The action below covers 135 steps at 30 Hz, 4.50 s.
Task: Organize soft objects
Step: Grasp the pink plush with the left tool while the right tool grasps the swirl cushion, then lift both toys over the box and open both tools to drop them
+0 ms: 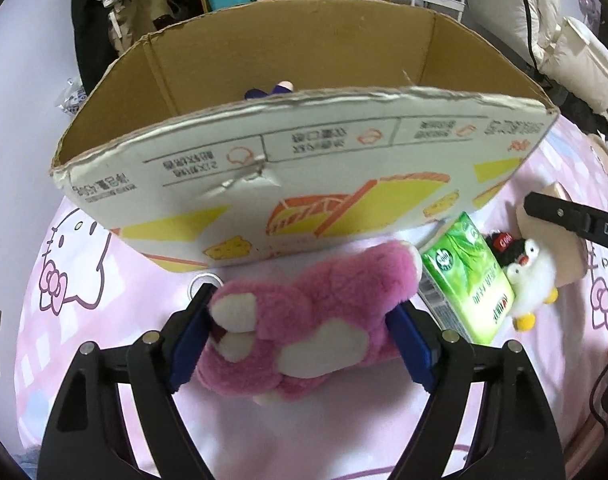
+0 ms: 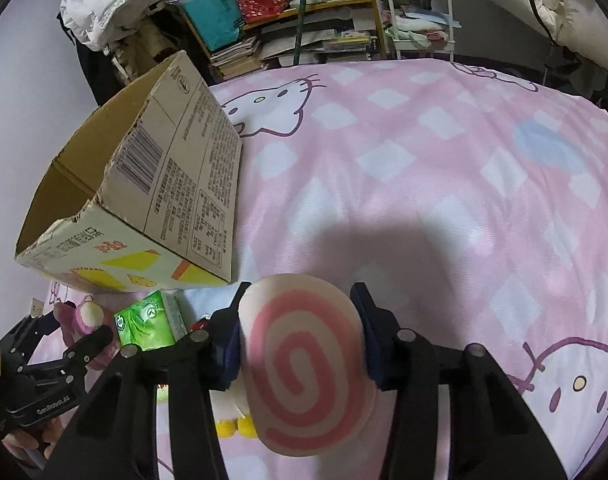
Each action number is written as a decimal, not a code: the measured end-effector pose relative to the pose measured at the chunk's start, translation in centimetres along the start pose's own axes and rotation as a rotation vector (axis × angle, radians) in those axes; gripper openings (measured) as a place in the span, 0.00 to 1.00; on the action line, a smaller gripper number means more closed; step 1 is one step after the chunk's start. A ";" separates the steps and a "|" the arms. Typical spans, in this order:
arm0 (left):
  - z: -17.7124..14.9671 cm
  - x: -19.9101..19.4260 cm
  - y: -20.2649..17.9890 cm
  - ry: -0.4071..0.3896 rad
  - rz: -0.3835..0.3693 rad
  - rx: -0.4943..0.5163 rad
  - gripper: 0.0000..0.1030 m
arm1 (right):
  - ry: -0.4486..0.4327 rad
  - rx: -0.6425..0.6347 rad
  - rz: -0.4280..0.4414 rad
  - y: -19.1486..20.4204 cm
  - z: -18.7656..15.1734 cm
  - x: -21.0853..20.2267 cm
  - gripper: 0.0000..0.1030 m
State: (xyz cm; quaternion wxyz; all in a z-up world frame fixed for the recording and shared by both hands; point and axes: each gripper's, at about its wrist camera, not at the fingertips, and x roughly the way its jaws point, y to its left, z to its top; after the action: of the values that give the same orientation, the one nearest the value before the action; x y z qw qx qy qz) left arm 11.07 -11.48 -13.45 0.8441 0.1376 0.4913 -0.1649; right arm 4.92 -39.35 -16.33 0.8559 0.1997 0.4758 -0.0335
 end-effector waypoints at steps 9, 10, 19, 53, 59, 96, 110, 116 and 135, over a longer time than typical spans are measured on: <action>-0.6 -1.5 0.7 -0.025 0.005 -0.044 0.79 | -0.048 -0.027 -0.009 0.3 -0.3 -0.8 0.41; -0.7 -1.8 0.7 -0.029 0.008 -0.043 0.79 | -0.053 -0.029 -0.010 0.3 -0.4 -0.9 0.41; -1.4 -4.7 0.8 -0.090 0.052 -0.047 0.79 | -0.140 -0.080 -0.023 1.1 -0.2 -2.6 0.41; -2.0 -18.4 1.3 -0.658 0.169 -0.091 0.79 | -0.641 -0.339 0.098 8.9 0.8 -15.3 0.40; -1.1 -19.9 1.5 -0.712 0.170 -0.085 0.79 | -0.675 -0.368 0.105 10.2 1.3 -16.3 0.40; 5.8 -16.3 4.7 -0.739 0.176 -0.113 0.79 | -0.664 -0.386 0.201 13.4 6.5 -11.3 0.41; 5.8 -11.3 5.5 -0.619 0.125 -0.120 0.80 | -0.564 -0.339 0.237 12.5 6.1 -6.4 0.44; 6.3 -10.1 4.5 -0.555 0.103 -0.087 0.81 | -0.535 -0.312 0.263 11.7 6.2 -6.1 0.47; 6.1 -10.2 4.3 -0.557 0.075 -0.098 0.96 | -0.544 -0.309 0.276 12.6 6.5 -6.4 0.70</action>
State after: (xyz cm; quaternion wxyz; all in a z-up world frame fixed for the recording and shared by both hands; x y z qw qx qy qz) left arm 12.94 -8.59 -1.31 0.9578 0.0641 0.2423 -0.1408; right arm 9.77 -31.05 -4.12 0.9681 0.1139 0.1980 0.1029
